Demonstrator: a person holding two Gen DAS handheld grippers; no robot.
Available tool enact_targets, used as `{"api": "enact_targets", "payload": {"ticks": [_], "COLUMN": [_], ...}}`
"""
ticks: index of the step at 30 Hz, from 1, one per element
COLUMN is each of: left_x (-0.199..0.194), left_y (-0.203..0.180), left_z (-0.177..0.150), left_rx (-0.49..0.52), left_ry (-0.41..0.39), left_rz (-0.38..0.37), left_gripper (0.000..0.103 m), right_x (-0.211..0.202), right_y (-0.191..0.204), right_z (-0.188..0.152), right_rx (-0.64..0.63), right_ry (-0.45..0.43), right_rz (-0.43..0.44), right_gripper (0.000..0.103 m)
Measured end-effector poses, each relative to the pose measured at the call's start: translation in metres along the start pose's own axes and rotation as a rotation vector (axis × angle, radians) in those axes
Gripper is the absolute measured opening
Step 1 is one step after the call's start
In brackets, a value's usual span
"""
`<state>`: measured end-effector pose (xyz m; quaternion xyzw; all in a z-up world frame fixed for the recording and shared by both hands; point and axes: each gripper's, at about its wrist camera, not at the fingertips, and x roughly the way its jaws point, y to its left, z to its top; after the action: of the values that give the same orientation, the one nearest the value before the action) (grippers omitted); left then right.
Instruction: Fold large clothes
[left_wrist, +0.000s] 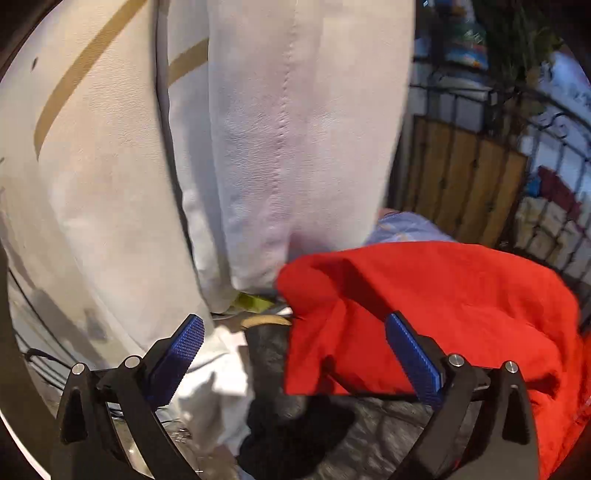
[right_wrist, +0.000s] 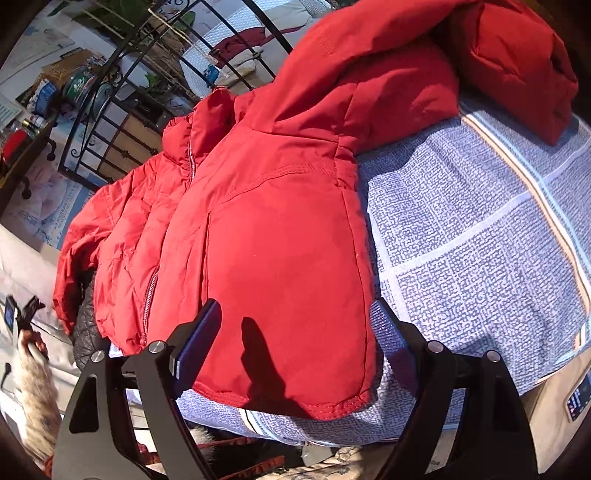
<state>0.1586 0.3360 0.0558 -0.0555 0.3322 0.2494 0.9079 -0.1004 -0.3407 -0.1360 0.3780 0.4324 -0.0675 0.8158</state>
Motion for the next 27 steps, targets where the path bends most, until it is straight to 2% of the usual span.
{"api": "enact_targets", "payload": {"ticks": [1, 2, 5, 7, 8, 10, 11, 13, 15, 18, 20, 22, 23, 25, 27], "left_x": [-0.014, -0.026, -0.042, -0.038, -0.029, -0.017, -0.006, 0.023, 0.040, 0.033, 0.018, 0.000, -0.007, -0.006, 0.006], "left_y": [-0.008, -0.022, -0.066, -0.092, -0.104, -0.124, -0.130, -0.137, -0.142, -0.160, -0.167, -0.176, -0.184, -0.195, -0.197], "left_z": [-0.013, -0.030, -0.088, -0.130, -0.147, -0.176, -0.184, -0.189, -0.191, -0.199, -0.203, -0.213, -0.222, -0.235, -0.234], "left_rx": [0.045, 0.137, 0.337, 0.411, 0.434, 0.471, 0.481, 0.480, 0.467, 0.551, 0.559, 0.575, 0.617, 0.669, 0.624], "left_ry": [-0.011, -0.002, 0.044, 0.118, 0.150, 0.170, 0.168, 0.185, 0.183, 0.140, 0.156, 0.185, 0.171, 0.121, 0.158], "left_rz": [-0.081, -0.147, -0.275, -0.361, -0.377, -0.367, -0.339, -0.277, -0.257, -0.204, -0.251, -0.352, -0.341, -0.272, -0.275], "left_gripper": [0.097, 0.097, 0.097, 0.097, 0.097, 0.097, 0.097, 0.097, 0.098, 0.097, 0.082, 0.079, 0.079, 0.079, 0.080], "right_x": [0.003, 0.005, 0.014, 0.018, 0.018, 0.015, 0.013, 0.010, 0.008, 0.016, 0.022, 0.027, 0.029, 0.032, 0.034], "right_y": [-0.002, -0.003, -0.004, -0.004, -0.003, -0.003, -0.004, -0.010, -0.017, -0.027, -0.030, -0.027, -0.023, -0.015, -0.008], "right_z": [0.001, 0.002, 0.002, 0.003, 0.003, 0.002, 0.001, -0.002, -0.007, -0.016, -0.019, -0.019, -0.017, -0.014, -0.013], "right_rx": [0.014, 0.026, 0.062, 0.070, 0.064, 0.058, 0.060, 0.072, 0.091, 0.126, 0.152, 0.158, 0.146, 0.111, 0.077], "right_ry": [0.002, 0.007, 0.024, 0.036, 0.039, 0.041, 0.040, 0.046, 0.052, 0.084, 0.077, 0.072, 0.069, 0.072, 0.081], "right_rz": [0.013, 0.024, 0.051, 0.060, 0.058, 0.059, 0.063, 0.061, 0.056, 0.081, 0.082, 0.072, 0.066, 0.067, 0.073], "right_gripper": [0.082, 0.082, 0.082, 0.082, 0.082, 0.082, 0.082, 0.082, 0.082, 0.082, 0.083, 0.083, 0.083, 0.082, 0.069]}}
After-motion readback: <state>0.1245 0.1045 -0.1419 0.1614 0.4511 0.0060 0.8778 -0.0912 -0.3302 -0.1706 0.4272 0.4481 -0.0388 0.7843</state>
